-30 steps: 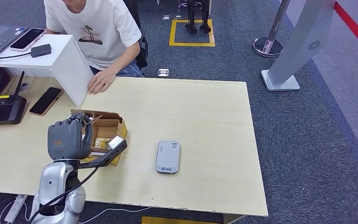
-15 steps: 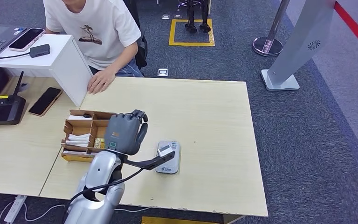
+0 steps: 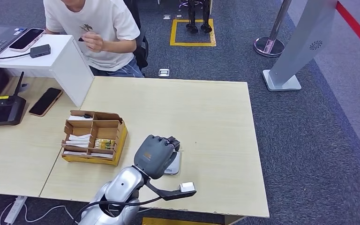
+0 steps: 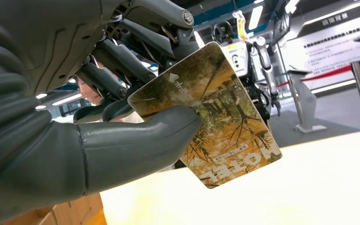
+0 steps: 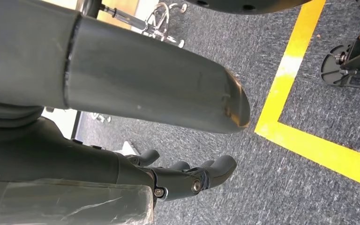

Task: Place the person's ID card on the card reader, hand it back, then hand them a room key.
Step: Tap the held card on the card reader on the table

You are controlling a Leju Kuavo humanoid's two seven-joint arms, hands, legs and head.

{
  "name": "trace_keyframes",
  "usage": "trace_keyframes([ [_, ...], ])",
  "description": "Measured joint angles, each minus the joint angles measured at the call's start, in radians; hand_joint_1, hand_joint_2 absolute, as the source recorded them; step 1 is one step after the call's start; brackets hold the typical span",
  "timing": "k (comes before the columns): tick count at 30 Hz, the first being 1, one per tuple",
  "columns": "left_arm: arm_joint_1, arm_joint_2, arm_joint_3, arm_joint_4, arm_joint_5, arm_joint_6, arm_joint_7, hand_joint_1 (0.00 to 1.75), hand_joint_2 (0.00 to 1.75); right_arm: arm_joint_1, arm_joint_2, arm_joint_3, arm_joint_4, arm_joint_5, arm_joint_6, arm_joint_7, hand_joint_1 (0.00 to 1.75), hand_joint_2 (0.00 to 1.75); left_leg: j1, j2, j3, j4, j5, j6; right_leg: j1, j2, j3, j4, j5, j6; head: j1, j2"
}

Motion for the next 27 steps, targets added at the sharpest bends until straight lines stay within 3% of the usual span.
trace_keyframes([
  [14,0.012,0.077,-0.020,0.006,0.002,0.002,0.065,1.75,1.75,0.000,-0.004,-0.001,0.001,0.000,-0.001,0.002,0.00,0.00,0.000,0.000,0.000,0.000,0.000,0.000,0.000,0.000,0.000,0.000,0.000,0.000,0.000,0.000],
  [27,0.015,0.125,-0.013,-0.020,-0.034,-0.023,0.053,1.75,1.75,0.000,-0.005,-0.002,0.001,0.001,0.001,-0.001,0.00,0.00,0.000,0.000,0.000,0.000,0.000,0.000,0.000,0.000,0.000,0.000,0.000,0.000,0.000,0.000],
])
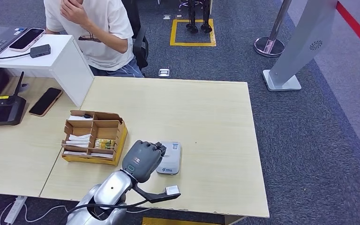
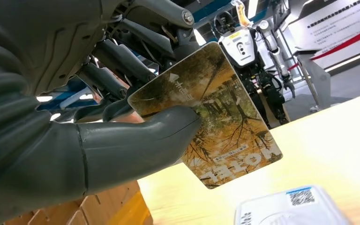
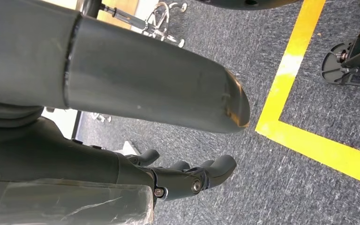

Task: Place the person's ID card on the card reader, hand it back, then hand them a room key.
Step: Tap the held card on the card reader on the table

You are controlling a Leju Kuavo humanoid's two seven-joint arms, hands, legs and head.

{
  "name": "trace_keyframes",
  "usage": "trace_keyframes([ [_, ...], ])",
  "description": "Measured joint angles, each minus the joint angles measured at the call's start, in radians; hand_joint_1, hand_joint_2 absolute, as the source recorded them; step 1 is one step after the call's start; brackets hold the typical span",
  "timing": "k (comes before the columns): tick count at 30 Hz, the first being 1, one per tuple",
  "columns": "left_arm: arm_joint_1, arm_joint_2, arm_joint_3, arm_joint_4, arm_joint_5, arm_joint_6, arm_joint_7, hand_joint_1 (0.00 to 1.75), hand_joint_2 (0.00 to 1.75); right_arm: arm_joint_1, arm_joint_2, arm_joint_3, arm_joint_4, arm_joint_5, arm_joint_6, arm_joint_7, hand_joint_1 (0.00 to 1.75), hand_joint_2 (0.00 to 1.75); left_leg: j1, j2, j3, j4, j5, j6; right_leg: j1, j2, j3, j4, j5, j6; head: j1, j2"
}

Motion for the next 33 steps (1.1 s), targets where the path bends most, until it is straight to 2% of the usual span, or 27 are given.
trace_keyframes([
  [7,0.014,0.048,0.000,0.000,-0.049,-0.003,0.046,1.75,1.75,0.000,-0.001,-0.010,0.000,-0.002,0.002,-0.001,0.00,0.00,0.000,0.000,0.000,0.000,0.000,0.000,0.000,0.000,0.000,0.000,0.000,0.000,0.000,0.000],
  [14,0.048,0.076,0.007,-0.002,-0.062,-0.021,0.093,1.75,1.75,0.000,-0.001,-0.024,0.000,-0.003,-0.001,-0.001,0.00,0.00,0.000,0.000,0.000,0.000,0.000,0.000,0.000,0.000,0.000,0.000,0.000,0.000,0.000,0.000],
  [33,0.091,0.084,0.054,-0.012,-0.062,-0.025,0.099,1.75,1.75,0.000,-0.002,-0.029,0.000,-0.004,-0.002,-0.001,0.00,0.00,0.000,0.000,0.000,0.000,0.000,0.000,0.000,0.000,0.000,0.000,0.000,0.000,0.000,0.000],
])
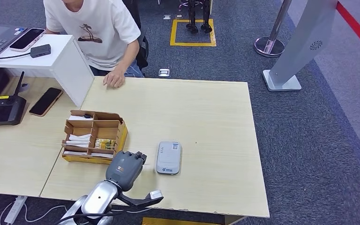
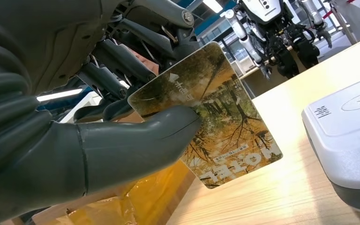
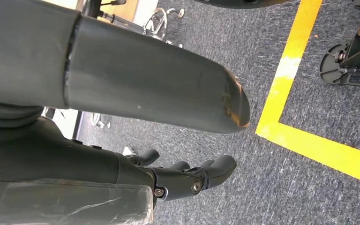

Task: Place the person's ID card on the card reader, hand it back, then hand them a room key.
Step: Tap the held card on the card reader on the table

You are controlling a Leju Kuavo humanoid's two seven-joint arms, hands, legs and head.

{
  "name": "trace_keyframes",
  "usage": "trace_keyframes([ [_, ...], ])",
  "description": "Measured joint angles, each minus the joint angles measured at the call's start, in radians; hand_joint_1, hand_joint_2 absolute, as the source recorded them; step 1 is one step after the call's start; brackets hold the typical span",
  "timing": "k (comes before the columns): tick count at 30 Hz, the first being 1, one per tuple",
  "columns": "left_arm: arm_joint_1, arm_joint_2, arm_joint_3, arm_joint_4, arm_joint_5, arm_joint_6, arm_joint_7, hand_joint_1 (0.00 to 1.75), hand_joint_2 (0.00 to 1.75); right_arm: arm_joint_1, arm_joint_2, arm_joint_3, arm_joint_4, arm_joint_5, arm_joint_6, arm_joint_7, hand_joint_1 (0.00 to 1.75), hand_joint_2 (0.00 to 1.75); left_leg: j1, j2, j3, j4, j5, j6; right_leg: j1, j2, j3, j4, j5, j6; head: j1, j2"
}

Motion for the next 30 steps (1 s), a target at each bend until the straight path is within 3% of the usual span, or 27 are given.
trace_keyframes([
  [6,-0.014,-0.009,0.012,-0.026,0.000,0.064,0.017,1.75,1.75,0.000,0.000,-0.004,0.000,0.003,-0.002,0.004,0.00,0.00,0.000,0.000,0.000,0.000,0.000,0.000,0.000,0.000,0.000,0.000,0.000,0.000,0.000,0.000],
  [15,-0.106,-0.057,0.013,-0.035,0.000,0.064,-0.019,1.75,1.75,0.000,0.001,-0.004,0.001,0.017,0.001,0.008,0.00,0.00,0.000,0.000,0.000,0.000,0.000,0.000,0.000,0.000,0.000,0.000,0.000,0.000,0.000,0.000],
  [30,-0.113,-0.088,0.013,-0.019,0.000,0.065,-0.044,1.75,1.75,0.000,0.001,-0.004,0.003,0.022,0.012,0.009,0.00,0.00,0.000,0.000,0.000,0.000,0.000,0.000,0.000,0.000,0.000,0.000,0.000,0.000,0.000,0.000],
])
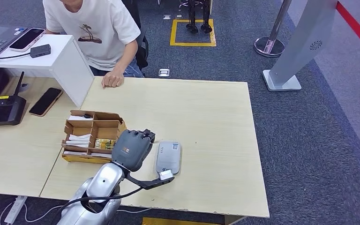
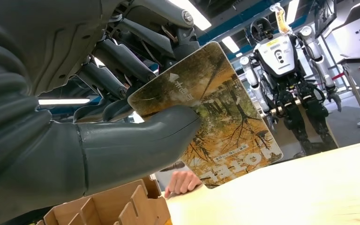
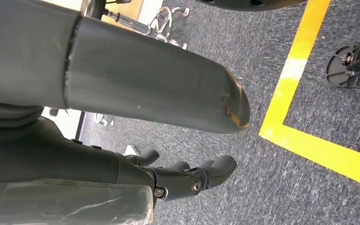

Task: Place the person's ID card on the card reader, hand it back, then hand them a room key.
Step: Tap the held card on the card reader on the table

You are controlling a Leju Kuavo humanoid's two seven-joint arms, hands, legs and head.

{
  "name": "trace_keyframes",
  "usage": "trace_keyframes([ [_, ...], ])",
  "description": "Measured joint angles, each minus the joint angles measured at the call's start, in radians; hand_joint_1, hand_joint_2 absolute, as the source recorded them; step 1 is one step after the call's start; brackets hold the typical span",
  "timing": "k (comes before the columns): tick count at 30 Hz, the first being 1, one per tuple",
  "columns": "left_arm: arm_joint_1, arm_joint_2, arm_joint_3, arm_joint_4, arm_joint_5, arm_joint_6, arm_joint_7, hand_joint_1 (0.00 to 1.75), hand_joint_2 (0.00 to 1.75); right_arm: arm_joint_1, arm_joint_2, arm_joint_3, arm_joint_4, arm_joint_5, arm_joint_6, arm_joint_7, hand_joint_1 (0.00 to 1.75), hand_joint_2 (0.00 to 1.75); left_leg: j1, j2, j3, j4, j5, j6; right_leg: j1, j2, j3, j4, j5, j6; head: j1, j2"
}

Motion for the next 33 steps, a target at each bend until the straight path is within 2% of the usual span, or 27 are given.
trace_keyframes([
  [13,0.009,0.004,-0.027,0.030,0.036,-0.020,-0.070,1.75,1.75,0.000,0.000,0.000,0.001,0.016,0.000,-0.014,0.00,0.00,0.000,0.000,0.000,0.000,0.000,0.000,0.000,0.000,0.000,0.000,0.000,0.000,0.000,0.000],
  [33,0.013,0.061,-0.107,0.082,0.106,-0.066,-0.080,1.75,1.75,-0.001,0.000,0.000,0.001,0.017,0.003,-0.020,0.00,0.00,0.000,0.000,0.000,0.000,0.000,0.000,0.000,0.000,0.000,0.000,0.000,0.000,0.000,0.000],
])
